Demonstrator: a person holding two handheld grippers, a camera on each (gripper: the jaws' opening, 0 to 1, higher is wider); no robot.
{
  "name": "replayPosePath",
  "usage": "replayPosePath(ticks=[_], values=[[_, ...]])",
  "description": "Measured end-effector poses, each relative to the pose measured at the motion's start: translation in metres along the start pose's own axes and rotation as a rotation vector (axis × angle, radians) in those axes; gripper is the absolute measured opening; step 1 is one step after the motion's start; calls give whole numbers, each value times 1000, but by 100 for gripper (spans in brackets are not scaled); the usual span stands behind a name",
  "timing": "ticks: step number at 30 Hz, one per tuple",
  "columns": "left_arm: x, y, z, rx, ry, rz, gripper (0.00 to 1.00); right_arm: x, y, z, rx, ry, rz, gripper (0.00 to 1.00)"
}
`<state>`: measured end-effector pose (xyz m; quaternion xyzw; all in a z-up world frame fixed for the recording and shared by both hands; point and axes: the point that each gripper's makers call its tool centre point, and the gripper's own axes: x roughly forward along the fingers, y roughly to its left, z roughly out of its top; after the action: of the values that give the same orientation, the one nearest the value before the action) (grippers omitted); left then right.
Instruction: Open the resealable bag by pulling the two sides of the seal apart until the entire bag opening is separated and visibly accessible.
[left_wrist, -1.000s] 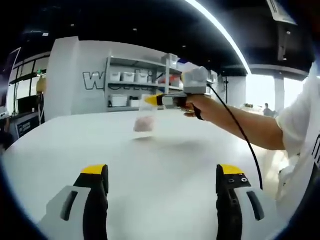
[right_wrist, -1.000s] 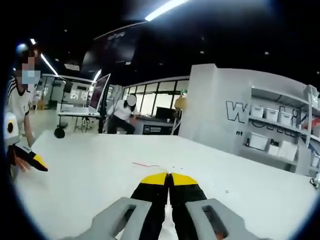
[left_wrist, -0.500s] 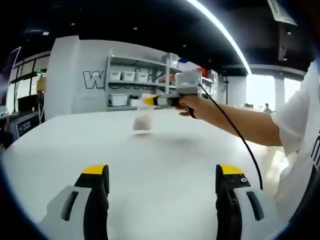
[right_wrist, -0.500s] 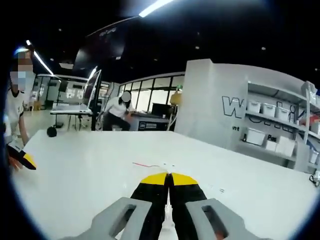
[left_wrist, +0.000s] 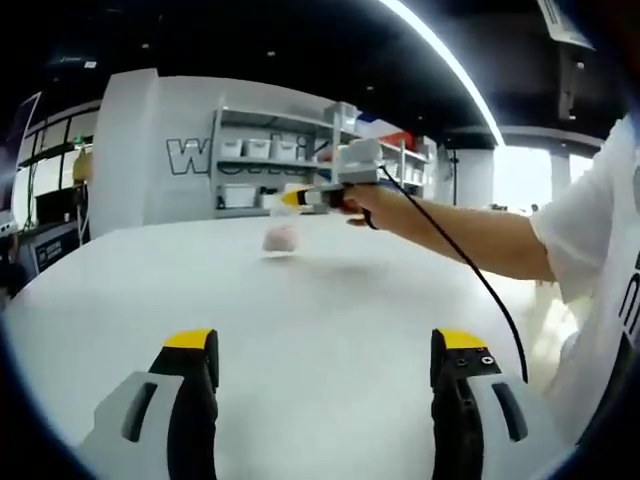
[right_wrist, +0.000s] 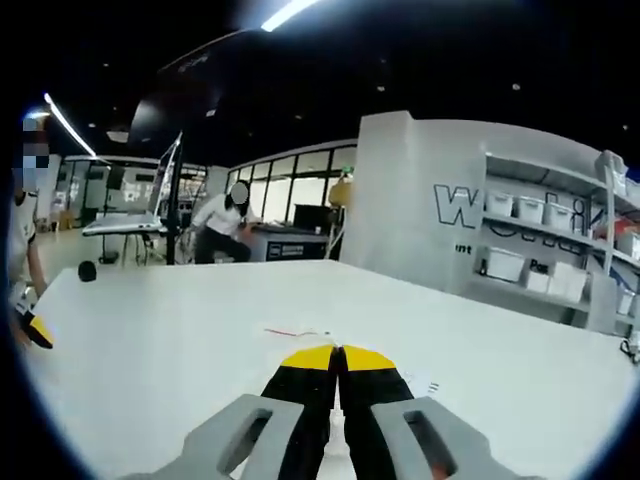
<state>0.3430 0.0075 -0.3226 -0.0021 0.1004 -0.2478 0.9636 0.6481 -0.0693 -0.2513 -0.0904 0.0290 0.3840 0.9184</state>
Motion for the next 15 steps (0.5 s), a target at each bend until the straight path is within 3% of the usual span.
replayPosePath(ticks=[15], values=[[0,0,0,0,3,-1,86,17,-6,-5,-9,7,-9,0]])
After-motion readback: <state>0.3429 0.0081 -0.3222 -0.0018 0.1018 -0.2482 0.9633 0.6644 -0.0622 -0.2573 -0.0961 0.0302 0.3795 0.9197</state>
